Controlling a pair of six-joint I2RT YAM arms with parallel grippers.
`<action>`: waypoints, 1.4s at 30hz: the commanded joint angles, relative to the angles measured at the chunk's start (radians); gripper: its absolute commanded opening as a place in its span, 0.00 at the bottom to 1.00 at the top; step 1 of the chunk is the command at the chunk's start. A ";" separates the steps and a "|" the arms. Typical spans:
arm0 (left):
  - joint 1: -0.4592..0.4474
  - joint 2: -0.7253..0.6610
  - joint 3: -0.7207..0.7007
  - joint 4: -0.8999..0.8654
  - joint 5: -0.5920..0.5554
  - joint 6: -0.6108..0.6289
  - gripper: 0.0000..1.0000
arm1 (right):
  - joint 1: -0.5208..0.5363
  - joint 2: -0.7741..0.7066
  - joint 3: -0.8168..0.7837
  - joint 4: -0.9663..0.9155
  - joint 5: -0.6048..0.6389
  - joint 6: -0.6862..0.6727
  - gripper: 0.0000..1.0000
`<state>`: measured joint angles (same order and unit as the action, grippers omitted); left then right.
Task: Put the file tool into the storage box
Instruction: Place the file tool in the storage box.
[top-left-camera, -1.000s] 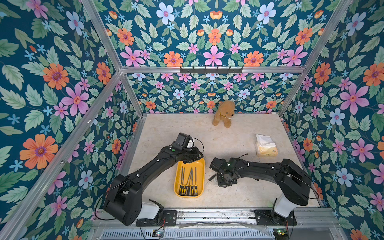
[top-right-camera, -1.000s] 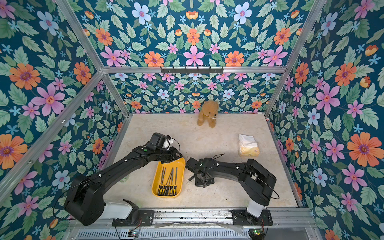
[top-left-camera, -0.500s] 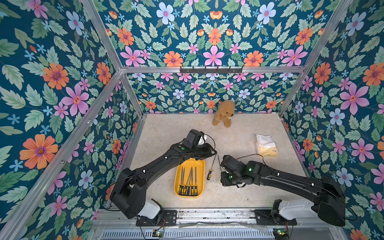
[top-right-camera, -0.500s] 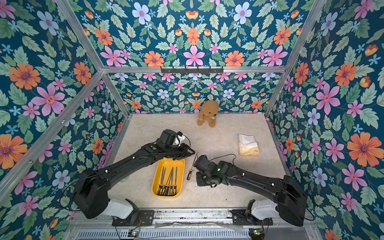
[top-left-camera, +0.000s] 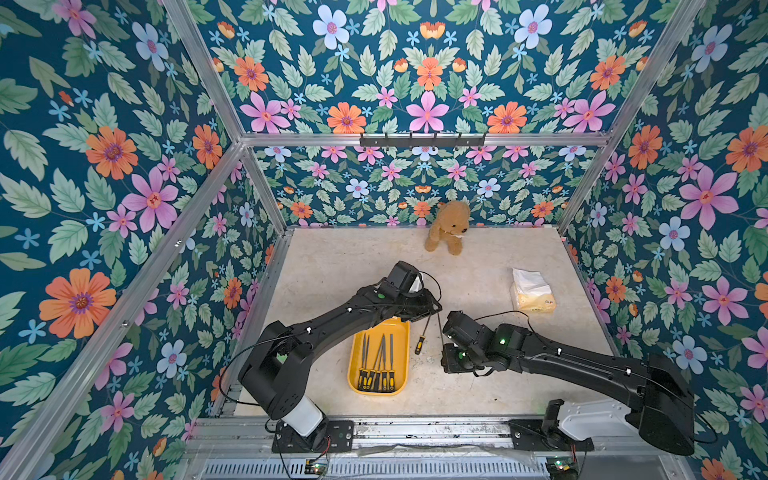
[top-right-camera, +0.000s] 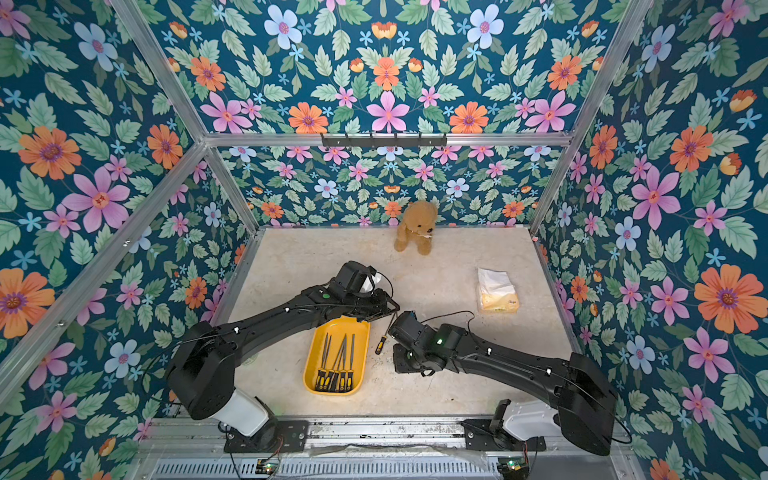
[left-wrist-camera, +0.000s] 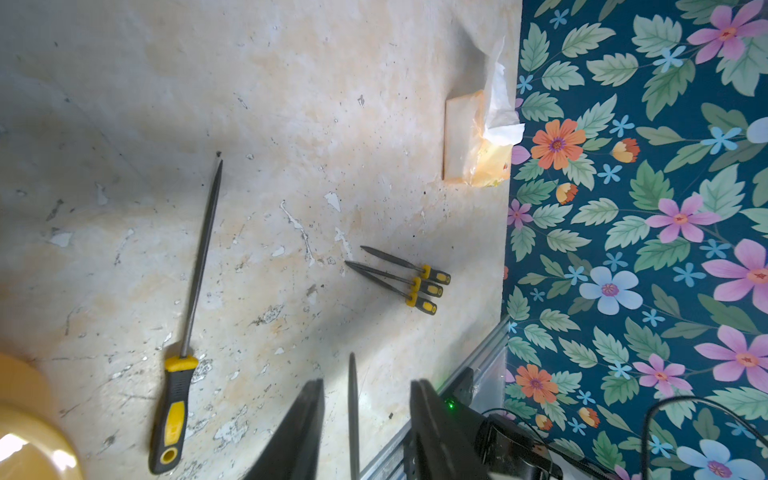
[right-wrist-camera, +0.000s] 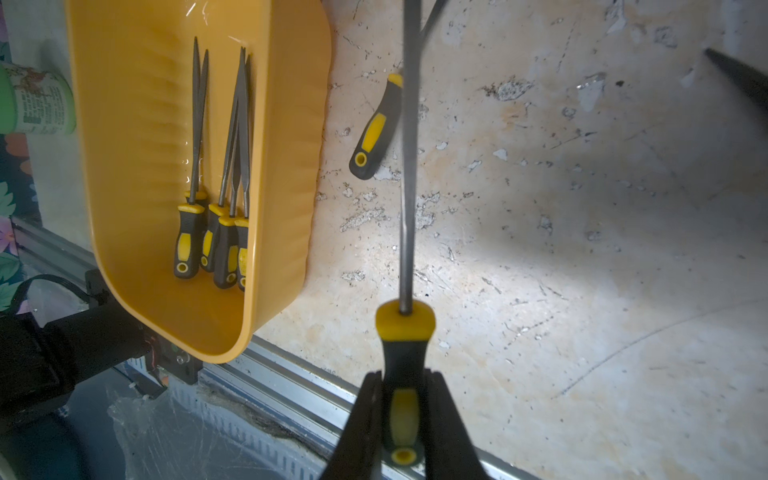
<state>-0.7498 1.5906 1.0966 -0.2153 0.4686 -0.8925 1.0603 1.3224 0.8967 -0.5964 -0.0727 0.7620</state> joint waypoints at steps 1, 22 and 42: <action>-0.008 0.007 0.008 -0.029 -0.028 0.025 0.40 | 0.001 0.020 0.014 0.042 -0.014 -0.001 0.04; 0.218 -0.155 -0.029 -0.386 -0.153 0.311 0.00 | -0.050 0.183 0.190 0.043 -0.106 -0.039 0.62; 0.329 -0.187 -0.235 -0.354 -0.260 0.480 0.00 | -0.146 0.599 0.431 -0.136 -0.116 0.061 0.61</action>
<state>-0.4206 1.4036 0.8730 -0.6079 0.2123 -0.4110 0.9134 1.9057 1.3075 -0.7052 -0.2142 0.7918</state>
